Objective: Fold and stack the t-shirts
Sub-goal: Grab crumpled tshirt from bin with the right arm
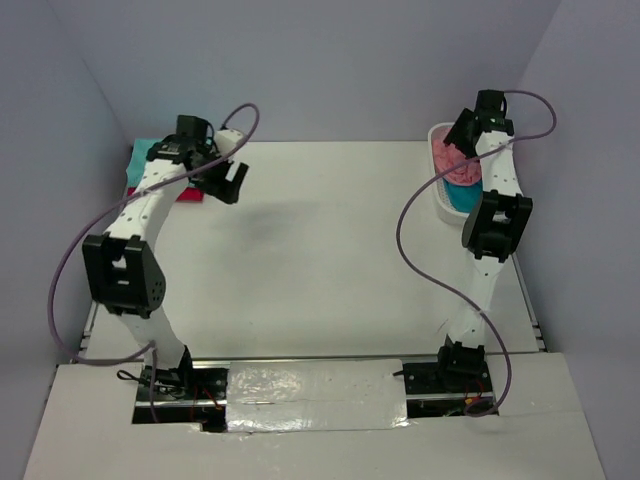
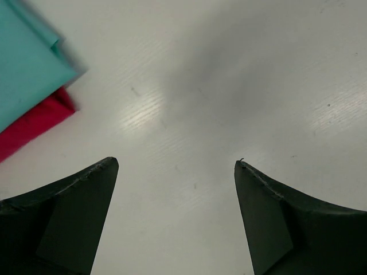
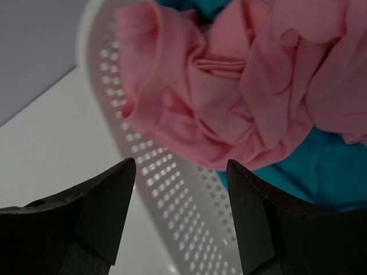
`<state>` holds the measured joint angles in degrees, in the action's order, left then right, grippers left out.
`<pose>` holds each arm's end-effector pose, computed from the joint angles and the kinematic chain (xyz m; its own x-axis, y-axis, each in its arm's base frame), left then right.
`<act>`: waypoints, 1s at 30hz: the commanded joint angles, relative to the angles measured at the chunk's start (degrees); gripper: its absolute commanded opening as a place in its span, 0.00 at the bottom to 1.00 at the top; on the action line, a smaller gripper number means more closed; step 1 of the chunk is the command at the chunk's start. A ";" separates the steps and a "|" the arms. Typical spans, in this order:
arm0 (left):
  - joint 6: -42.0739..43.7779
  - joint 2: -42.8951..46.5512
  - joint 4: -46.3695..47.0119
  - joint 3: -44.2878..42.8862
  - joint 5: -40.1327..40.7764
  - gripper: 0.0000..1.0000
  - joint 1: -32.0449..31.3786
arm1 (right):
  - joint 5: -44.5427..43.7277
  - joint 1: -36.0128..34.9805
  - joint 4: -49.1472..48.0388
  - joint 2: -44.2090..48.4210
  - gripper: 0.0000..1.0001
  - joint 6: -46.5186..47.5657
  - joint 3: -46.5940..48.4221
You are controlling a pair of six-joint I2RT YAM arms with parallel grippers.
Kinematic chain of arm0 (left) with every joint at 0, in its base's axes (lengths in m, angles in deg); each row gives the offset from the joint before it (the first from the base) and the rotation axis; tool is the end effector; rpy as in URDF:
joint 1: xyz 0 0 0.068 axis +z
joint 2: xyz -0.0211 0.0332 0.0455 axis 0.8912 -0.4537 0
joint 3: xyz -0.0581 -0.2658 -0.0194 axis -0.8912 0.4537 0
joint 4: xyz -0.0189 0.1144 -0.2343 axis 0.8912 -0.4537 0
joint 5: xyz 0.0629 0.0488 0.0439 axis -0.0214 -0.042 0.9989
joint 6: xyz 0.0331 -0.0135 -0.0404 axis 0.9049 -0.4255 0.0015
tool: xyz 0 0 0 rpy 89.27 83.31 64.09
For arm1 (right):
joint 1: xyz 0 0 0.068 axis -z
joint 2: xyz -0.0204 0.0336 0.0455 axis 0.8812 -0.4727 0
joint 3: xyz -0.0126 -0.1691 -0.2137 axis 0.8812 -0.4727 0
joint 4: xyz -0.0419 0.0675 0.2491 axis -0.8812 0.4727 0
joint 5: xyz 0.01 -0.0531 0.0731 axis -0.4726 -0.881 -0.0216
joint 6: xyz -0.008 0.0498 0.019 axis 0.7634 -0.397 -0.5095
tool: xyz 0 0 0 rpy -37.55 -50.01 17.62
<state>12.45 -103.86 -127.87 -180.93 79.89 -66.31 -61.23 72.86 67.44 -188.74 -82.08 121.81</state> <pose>0.3855 -0.0275 0.3309 -0.6694 0.3189 -0.6710 0.3572 0.9301 0.0858 0.5201 -0.1030 0.2874 -0.5523 0.4663 -0.6910 0.4375 0.8677 0.2358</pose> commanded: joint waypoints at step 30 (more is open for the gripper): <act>-1.76 -4.19 -4.16 -13.18 7.71 0.95 -2.86 | -6.32 0.18 -18.70 31.13 0.00 6.54 -16.91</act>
<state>14.51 -115.53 -134.82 -196.43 89.28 -69.17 -68.57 74.50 53.54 -170.56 -77.75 105.96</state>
